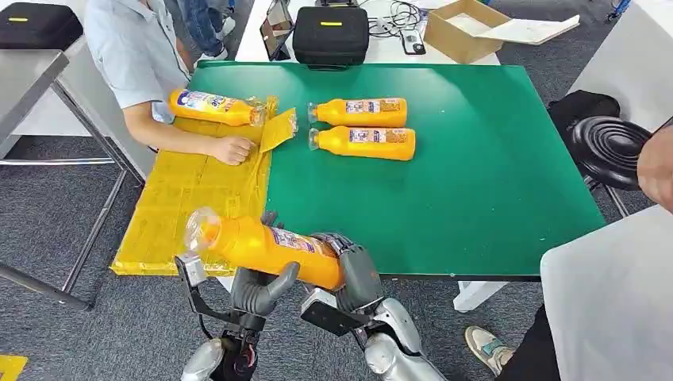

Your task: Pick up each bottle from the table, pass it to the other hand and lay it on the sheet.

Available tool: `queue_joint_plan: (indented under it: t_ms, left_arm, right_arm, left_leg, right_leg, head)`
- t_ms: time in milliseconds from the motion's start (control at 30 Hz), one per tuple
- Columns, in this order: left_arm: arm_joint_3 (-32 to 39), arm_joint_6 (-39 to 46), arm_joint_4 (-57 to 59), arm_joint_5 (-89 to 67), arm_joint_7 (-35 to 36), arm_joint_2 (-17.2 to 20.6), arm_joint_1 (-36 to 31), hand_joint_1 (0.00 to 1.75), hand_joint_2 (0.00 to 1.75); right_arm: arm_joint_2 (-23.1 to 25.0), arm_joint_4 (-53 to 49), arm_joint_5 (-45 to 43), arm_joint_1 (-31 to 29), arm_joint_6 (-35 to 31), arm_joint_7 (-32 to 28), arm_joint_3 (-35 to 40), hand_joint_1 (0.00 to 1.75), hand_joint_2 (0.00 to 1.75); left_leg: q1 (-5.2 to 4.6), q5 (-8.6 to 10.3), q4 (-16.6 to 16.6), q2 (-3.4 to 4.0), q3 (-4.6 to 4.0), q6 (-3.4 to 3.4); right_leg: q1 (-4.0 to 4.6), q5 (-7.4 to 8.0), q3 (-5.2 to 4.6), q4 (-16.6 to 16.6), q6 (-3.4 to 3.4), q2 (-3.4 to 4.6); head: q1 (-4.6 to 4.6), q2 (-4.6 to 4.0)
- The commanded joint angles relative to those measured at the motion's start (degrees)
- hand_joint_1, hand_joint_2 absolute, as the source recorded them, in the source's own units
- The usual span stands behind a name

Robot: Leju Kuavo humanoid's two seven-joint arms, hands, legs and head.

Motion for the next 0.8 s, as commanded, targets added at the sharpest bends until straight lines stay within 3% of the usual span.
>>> queue_joint_plan:
  t_ms: [33, 67, 300, 333, 367, 400, 433, 467, 533, 567, 800]
  left_arm:
    - [-0.2, -4.9, 1.6, 5.6, 3.7, 0.4, -1.1, 1.24, 1.75]
    - [0.0, -4.3, 2.2, 4.8, 2.7, 0.3, -1.5, 1.75, 1.75]
    - [0.9, -2.9, 2.4, 3.9, 1.3, -0.2, -2.0, 1.75, 1.75]
    - [1.2, -2.5, 2.5, 3.8, 1.1, -0.3, -2.1, 1.75, 1.75]
    - [1.3, -2.1, 2.5, 3.7, 0.9, -0.4, -2.2, 1.75, 1.75]
    - [1.5, -1.8, 2.5, 3.6, 0.8, -0.5, -2.4, 1.75, 1.75]
    - [2.0, -0.8, 2.6, 3.5, 0.7, -0.8, -2.6, 1.75, 1.75]
    - [2.3, -0.1, 2.7, 3.3, 0.7, -0.9, -2.7, 1.75, 1.75]
    - [2.9, 2.7, 2.9, 2.1, -0.3, -1.3, -3.3, 1.75, 1.75]
    - [3.2, 4.8, 2.9, 0.8, -1.3, -1.5, -3.5, 1.75, 1.75]
    - [5.7, 12.3, 6.3, -2.8, -2.9, -0.7, -7.1, 1.75, 1.75]
  right_arm:
    - [0.2, 6.1, 0.1, -2.8, 0.7, -0.6, 4.3, 1.75, 1.75]
    - [0.5, 6.8, 0.1, -3.0, 0.9, -0.7, 4.6, 1.75, 1.75]
    - [1.2, 8.0, 0.0, -2.5, 1.0, -1.1, 5.8, 1.75, 1.75]
    - [1.3, 8.2, -0.2, -2.4, 1.3, -1.1, 6.0, 1.68, 1.75]
    - [1.4, 8.2, -0.2, -2.3, 1.3, -1.1, 6.1, 1.52, 1.75]
    - [1.6, 8.2, -0.4, -2.2, 1.4, -1.1, 6.2, 0.93, 1.75]
    - [1.8, 8.2, -0.7, -2.1, 1.7, -0.9, 6.3, 0.17, 1.75]
    - [1.9, 8.1, -0.8, -2.1, 1.9, -0.9, 6.5, 0.00, 1.75]
    - [1.9, 7.0, -1.4, -1.8, 2.7, -0.8, 7.0, 0.00, 1.75]
    - [1.7, 6.5, -1.7, -1.9, 3.5, -0.8, 7.7, 0.00, 0.00]
    - [1.2, 4.5, -0.8, -1.2, 2.0, -1.0, 10.0, 0.00, 0.00]
  left_leg:
    - [0.08, -0.06, 0.0, 0.05, 0.20, -0.07]
    - [0.11, -0.08, 0.0, 0.08, 0.22, -0.09]
    - [0.06, -0.03, 0.0, -0.01, 0.17, -0.06]
    - [0.12, -0.09, 0.0, 0.01, 0.26, -0.09]
    - [0.06, -0.05, 0.0, -0.01, 0.17, -0.06]
    - [0.10, -0.08, 0.0, -0.01, 0.25, -0.08]
    - [0.10, -0.07, 0.0, -0.02, 0.22, -0.08]
    - [0.12, -0.09, 0.0, -0.01, 0.23, -0.09]
    - [0.10, -0.06, 0.0, -0.06, 0.17, -0.07]
    - [0.07, -0.04, 0.0, -0.02, 0.12, -0.06]
    - [0.11, -0.04, 0.0, -0.02, 0.19, -0.08]
  right_leg:
    - [0.09, -0.03, 0.21, -0.1, -0.12, 0.03]
    - [0.12, -0.03, 0.23, -0.1, -0.14, 0.06]
    - [0.06, -0.03, 0.18, -0.1, -0.11, -0.03]
    - [0.14, -0.06, 0.29, -0.1, -0.16, -0.02]
    - [0.08, -0.04, 0.19, -0.1, -0.11, -0.03]
    - [0.11, -0.07, 0.28, -0.1, -0.14, -0.04]
    - [0.11, -0.07, 0.25, -0.1, -0.13, -0.05]
    - [0.13, -0.07, 0.26, -0.1, -0.14, -0.04]
    - [0.11, -0.07, 0.21, 0.0, -0.13, -0.08]
    - [0.08, -0.03, 0.14, -0.1, -0.10, -0.04]
    - [0.12, -0.04, 0.21, -0.1, -0.14, -0.05]
  head:
    - [0.00, 0.00]
    - [-0.02, 0.00]
    - [0.00, 0.00]
    - [0.00, 0.00]
    - [-0.02, 0.00]
    - [0.00, 0.00]
    - [0.00, 0.00]
    - [0.00, 0.00]
    - [0.02, 0.00]
    - [0.00, 0.00]
    - [0.02, 0.00]
